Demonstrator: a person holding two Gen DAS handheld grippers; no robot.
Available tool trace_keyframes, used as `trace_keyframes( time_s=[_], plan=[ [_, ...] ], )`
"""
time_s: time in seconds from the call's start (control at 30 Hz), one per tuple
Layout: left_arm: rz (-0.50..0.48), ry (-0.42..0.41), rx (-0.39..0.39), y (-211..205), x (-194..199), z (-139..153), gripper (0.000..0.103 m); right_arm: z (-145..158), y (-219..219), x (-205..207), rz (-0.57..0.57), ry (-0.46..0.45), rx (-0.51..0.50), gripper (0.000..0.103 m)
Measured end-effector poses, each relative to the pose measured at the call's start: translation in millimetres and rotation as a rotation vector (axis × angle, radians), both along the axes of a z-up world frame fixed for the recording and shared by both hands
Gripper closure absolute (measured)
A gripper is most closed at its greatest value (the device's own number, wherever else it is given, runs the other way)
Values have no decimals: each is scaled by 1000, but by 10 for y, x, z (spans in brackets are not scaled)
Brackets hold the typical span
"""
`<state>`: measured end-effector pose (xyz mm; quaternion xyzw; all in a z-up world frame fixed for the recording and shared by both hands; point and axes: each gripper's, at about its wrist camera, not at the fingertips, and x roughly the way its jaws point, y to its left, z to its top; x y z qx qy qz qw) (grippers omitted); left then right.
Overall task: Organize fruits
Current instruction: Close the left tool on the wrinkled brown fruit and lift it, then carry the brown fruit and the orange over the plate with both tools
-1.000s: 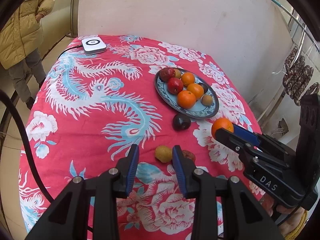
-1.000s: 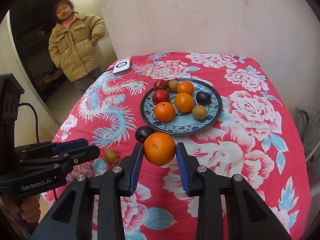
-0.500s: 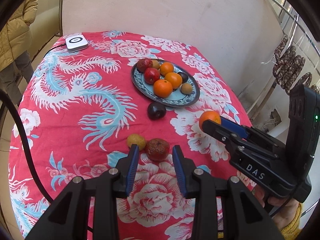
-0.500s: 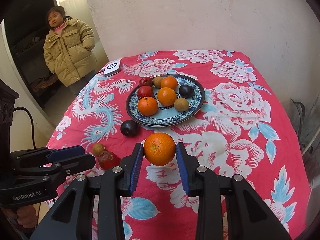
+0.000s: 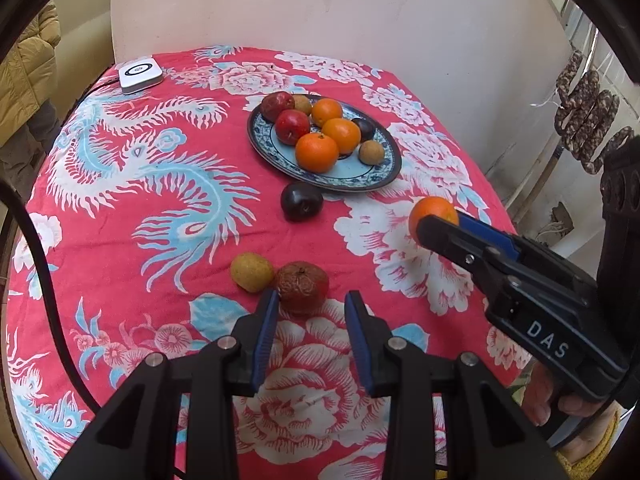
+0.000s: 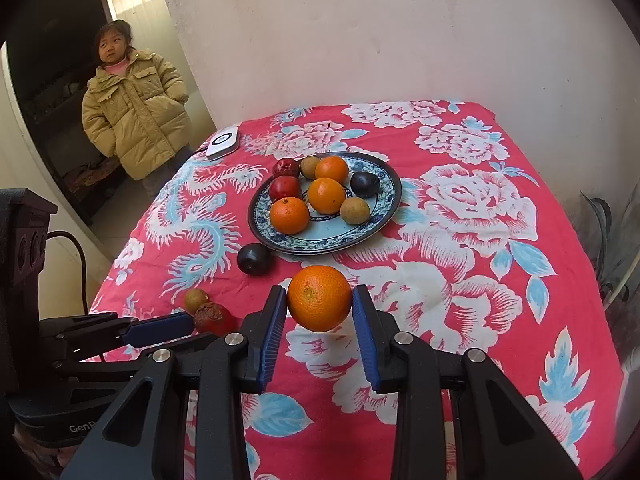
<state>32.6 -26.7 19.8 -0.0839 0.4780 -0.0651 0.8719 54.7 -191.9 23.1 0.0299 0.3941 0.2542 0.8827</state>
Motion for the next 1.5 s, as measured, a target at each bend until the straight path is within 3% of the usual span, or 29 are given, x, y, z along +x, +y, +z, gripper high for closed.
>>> trace_keyframes(
  time_s=[0.27, 0.73, 1.5],
  plan=[
    [21, -19, 52, -34, 58, -15, 67, 4, -19, 2, -1, -4, 10, 68],
    [24, -6, 18, -10, 84, -63, 71, 9, -35, 1, -3, -6, 14, 68],
    [15, -121, -21, 117, 150, 440, 71, 252, -56, 57, -1, -72, 21, 68]
  ],
)
